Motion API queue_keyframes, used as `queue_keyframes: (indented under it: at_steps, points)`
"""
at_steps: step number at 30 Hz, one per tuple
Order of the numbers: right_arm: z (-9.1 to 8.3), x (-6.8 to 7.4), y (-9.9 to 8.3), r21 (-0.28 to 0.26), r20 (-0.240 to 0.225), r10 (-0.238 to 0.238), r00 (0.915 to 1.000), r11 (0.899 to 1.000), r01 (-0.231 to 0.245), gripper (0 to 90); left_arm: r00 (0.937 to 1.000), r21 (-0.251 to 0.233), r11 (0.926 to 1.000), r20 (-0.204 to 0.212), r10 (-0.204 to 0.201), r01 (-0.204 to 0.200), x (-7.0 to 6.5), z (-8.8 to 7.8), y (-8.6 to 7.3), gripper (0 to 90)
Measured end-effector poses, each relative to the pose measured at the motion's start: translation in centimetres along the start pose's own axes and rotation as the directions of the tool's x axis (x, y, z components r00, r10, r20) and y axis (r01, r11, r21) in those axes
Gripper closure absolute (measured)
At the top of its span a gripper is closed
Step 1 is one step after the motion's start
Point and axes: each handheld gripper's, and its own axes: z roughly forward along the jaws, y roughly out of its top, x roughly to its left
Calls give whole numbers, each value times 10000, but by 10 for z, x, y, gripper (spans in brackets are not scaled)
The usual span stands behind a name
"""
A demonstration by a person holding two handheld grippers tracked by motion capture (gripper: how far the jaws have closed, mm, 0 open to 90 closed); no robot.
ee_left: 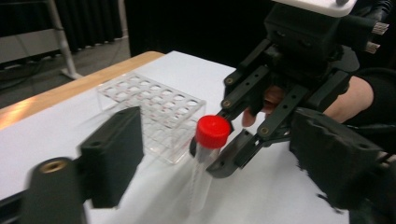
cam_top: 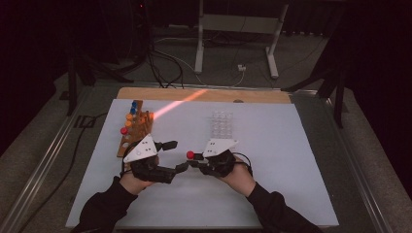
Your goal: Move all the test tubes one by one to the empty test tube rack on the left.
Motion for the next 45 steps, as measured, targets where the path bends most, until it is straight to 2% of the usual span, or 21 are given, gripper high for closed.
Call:
queue_keyframes:
  at_steps: [7, 8, 13, 14, 20, 27, 32, 36, 41, 45]
  points:
    - [3, 4, 0, 59, -162, -81, 9998, 9999, 82, 752, 9996, 527, 9983, -110, 260, -254, -3, 10, -4, 446]
    - [3, 5, 0, 50, -174, -68, 9998, 10000, 69, 752, 9995, 556, 9980, 17, 310, -311, -3, 10, -5, 488]
    - [2, 5, 1, 63, -196, -108, 9997, 9999, 110, 752, 9984, 678, 9965, -251, 504, -486, -4, 13, -5, 603]
    - [2, 5, 1, 66, -191, -123, 9997, 9999, 124, 751, 9986, 672, 9966, -188, 499, -485, -4, 14, -5, 623]
    - [2, 6, 2, 62, -192, -128, 9997, 9999, 129, 752, 9966, 754, 9942, -239, 788, -768, -7, 17, -5, 703]
    - [3, 6, 2, 34, -197, -45, 9998, 10000, 46, 738, 9943, 861, 9913, -299, 1021, -992, -7, 16, -3, 717]
    - [-2, 4, 1, -207, 105, 175, 9998, 9996, -173, 625, 9941, 751, 9934, -596, 909, -864, 0, 4, 3, 718]
    - [-10, -1, 2, -587, 371, 499, 9981, 9971, -477, 490, 9925, 558, 9962, -982, 721, -669, 9, -10, 9, 718]
    - [-18, -5, -1, -905, 519, 825, 9952, 9929, -776, 297, 9864, 423, 9976, -1525, 607, -548, 20, -28, 15, 718]
    - [-25, -8, -5, -1143, 601, 1315, 9895, 9857, -1240, 147, 9804, 268, 9989, -1920, 440, -396, 28, -44, 20, 717]
